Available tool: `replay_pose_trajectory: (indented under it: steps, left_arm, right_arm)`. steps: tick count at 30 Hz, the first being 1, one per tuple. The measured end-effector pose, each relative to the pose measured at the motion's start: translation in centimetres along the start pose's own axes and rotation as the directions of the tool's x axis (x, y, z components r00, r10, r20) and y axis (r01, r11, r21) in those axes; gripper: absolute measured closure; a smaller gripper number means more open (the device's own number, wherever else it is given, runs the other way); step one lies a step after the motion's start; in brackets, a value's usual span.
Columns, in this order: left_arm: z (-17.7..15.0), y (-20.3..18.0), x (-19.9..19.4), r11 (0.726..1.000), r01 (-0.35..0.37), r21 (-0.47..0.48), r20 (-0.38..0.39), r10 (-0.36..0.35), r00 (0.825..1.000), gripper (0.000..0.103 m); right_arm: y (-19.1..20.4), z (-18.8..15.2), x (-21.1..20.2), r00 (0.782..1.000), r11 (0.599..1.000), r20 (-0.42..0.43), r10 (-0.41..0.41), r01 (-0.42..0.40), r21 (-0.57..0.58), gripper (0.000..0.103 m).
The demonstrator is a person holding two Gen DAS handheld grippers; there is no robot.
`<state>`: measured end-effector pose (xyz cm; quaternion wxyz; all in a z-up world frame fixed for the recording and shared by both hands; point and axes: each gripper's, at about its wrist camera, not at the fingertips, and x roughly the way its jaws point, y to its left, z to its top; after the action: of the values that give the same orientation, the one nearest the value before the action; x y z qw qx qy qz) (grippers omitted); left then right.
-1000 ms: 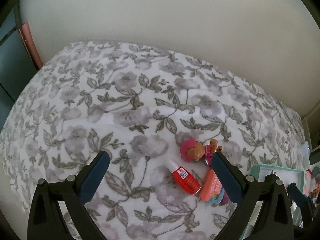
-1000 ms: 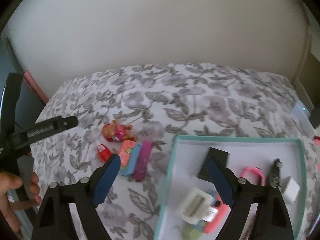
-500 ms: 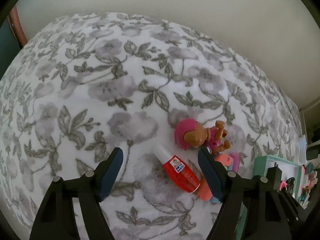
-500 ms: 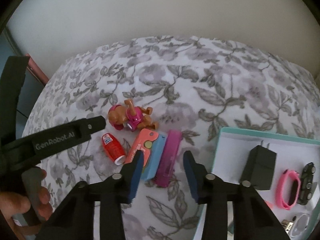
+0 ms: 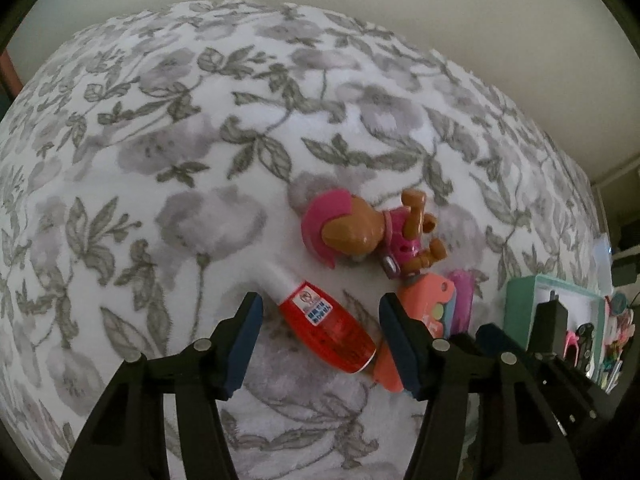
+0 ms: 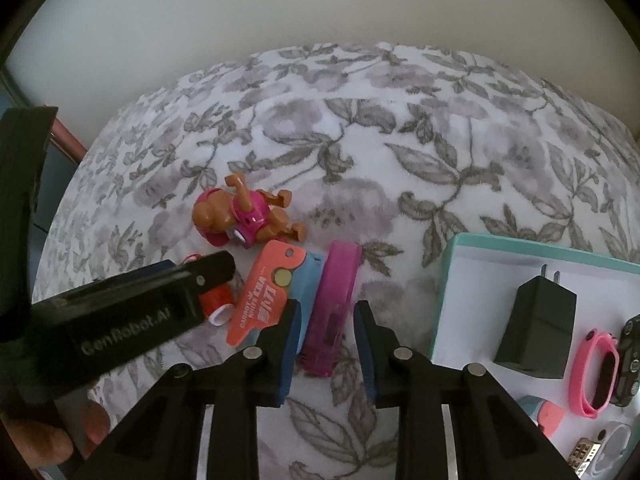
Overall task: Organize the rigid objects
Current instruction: 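Grasp the red bottle with the left gripper while right gripper grasps the pink lighter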
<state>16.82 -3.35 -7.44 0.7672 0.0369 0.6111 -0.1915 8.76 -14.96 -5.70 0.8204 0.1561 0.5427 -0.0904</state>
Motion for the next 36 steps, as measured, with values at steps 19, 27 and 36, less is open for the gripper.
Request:
replay_pose_trajectory:
  steps: [19, 27, 36]
  left_arm:
    - [0.1, 0.8, 0.1, 0.996, -0.058, 0.073, -0.019, 0.059, 0.998, 0.046]
    - [0.3, 1.1, 0.1, 0.997, -0.060, 0.044, -0.008, 0.060, 0.998, 0.060]
    - [0.0, 0.7, -0.5, 0.997, -0.048, 0.054, -0.005, 0.048, 0.999, 0.070]
  right_arm:
    - [0.6, 0.5, 1.8, 0.998, 0.999, -0.053, -0.026, 0.025, -0.021, 0.077]
    - [2.6, 1.2, 3.1, 0.992, 0.990, -0.053, -0.112, 0.107, -0.095, 0.077]
    - [2.0, 0.2, 2.4, 0.993, 0.990, -0.055, -0.109, 0.104, -0.093, 0.081]
